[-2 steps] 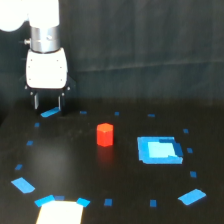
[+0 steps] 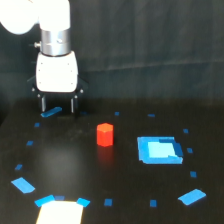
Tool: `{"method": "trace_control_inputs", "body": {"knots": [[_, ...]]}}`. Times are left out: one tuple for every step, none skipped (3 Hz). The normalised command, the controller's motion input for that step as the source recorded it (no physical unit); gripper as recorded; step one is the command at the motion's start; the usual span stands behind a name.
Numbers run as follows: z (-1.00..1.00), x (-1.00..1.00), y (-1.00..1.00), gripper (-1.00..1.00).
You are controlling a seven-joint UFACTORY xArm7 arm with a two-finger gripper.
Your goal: Pick up the red object from the table
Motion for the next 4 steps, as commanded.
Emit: {"method": "trace_control_inputs", "body": {"knots": [[-0.44,0.99,-0.51,1.00],[-0.76,1.00,-0.24,1.00],[-0.46,0.99,-0.70,0.68],[-0.37,0.23,-1.00,0.84]]}}
